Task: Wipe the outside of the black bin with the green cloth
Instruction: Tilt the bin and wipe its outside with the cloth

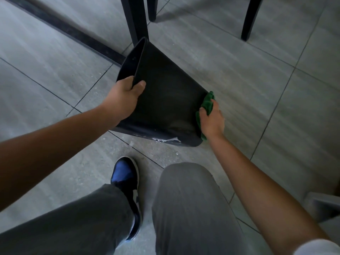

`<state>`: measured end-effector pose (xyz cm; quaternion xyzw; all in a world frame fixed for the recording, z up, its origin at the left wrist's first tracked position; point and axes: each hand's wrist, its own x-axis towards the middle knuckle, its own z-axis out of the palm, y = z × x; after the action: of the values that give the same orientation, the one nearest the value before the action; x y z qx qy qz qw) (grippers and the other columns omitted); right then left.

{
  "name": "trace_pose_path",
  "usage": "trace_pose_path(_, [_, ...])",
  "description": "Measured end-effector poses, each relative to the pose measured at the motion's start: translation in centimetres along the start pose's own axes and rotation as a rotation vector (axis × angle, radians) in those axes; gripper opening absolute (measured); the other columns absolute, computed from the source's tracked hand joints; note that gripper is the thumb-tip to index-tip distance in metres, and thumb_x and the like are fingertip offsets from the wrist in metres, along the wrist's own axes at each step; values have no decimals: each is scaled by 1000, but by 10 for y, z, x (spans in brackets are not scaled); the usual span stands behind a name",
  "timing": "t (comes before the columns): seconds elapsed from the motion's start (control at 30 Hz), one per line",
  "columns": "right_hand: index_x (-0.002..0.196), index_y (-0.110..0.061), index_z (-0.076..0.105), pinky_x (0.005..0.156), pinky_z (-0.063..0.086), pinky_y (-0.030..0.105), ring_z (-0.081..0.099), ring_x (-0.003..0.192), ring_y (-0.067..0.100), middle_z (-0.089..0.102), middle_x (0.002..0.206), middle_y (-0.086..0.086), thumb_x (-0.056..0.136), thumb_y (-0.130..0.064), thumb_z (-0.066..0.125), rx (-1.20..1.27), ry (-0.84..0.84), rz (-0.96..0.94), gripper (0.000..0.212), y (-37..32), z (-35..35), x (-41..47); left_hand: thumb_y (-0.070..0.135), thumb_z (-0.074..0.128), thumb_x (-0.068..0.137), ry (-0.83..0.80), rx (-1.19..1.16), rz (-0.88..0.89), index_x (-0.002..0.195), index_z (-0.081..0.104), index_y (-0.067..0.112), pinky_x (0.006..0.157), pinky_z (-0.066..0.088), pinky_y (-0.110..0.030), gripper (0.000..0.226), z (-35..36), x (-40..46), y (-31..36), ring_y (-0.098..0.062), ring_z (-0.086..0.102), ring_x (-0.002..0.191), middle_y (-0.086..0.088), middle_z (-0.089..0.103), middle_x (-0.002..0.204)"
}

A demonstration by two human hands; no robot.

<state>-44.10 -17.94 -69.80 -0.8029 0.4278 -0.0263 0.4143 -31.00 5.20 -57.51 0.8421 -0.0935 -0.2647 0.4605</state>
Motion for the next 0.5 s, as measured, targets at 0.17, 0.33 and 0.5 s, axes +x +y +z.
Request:
trace_pose_path(0.17, [127,-43,62,91,60,36,72,104,14,73,118,-7,82,-35,73,236,21,-55,47,-32,-50,-20,45,45,109,15,29,-13,114,59,35,72,46,-24,18,-9,7,-9,-6,61,94,13,66,102])
trace_pose_path(0.33, [114,-19,73,84,61,59,73,104,40,76,114,18,75,-33,72,970,-354,109,41,-90,-32,-26,45,46,108,25,53,-8,116,61,29,62,50,-17,23,-6,7,-9,-6,64,88,8,68,99])
trace_pose_path(0.5, [153,-29,43,118,36,31,43,146,16,48,157,-2,99,-29,61,269,4,-305,56,-84,7,-49,42,46,109,47,65,14,123,62,26,69,48,-18,27,-5,5,-13,-2,62,91,12,67,100])
